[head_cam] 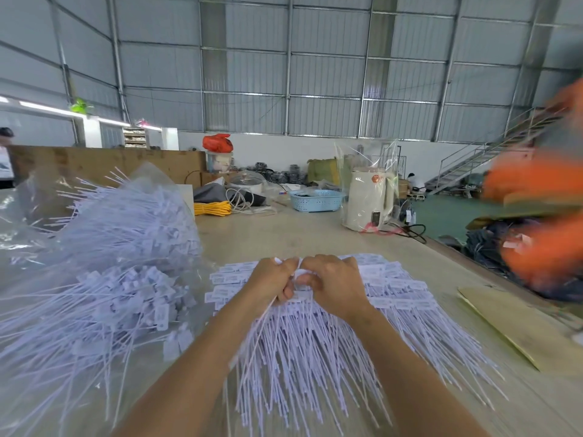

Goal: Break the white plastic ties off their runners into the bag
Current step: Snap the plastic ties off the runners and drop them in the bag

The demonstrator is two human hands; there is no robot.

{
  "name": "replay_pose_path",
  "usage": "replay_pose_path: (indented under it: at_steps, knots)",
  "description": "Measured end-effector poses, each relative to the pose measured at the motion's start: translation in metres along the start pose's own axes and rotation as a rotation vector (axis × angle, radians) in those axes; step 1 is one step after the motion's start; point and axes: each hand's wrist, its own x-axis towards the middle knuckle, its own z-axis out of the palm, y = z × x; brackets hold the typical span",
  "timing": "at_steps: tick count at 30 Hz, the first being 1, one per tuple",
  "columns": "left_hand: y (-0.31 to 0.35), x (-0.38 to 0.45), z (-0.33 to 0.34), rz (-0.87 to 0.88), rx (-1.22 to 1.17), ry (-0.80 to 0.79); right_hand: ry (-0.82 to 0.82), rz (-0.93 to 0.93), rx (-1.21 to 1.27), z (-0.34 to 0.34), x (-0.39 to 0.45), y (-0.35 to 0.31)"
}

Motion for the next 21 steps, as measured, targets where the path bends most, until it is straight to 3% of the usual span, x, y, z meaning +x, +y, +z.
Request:
replay_pose_path:
  at_steps: [3, 4, 6, 9, 12, 16, 21]
  knots:
    - [0.025, -0.014, -0.023, -0.192, -0.344, -0.345, -0.002, 0.144, 0.112, -0.002, -0.002, 0.010]
    - [0.032, -0.017, -0.033, -0.172, -0.394, -0.382, -0.025, 0.202, 0.154, -0.003, -0.004, 0.014]
    - [0.042, -0.020, -0.052, -0.045, -0.360, -0.295, -0.065, 0.265, 0.214, -0.003, -0.008, 0.020]
    - [0.045, -0.018, -0.087, 0.144, -0.043, 0.037, -0.054, 0.250, 0.249, 0.000, -0.008, 0.021]
    - [0.031, -0.014, -0.140, 0.174, 0.476, 0.321, -0.038, 0.256, 0.237, 0.001, -0.007, 0.019]
    - [0.000, -0.017, -0.199, 0.069, 1.064, 0.341, -0.072, 0.275, 0.233, 0.000, -0.009, 0.018]
    - [-0.040, -0.022, -0.229, -0.004, 1.383, 0.281, -0.058, 0.285, 0.282, -0.001, -0.010, 0.017]
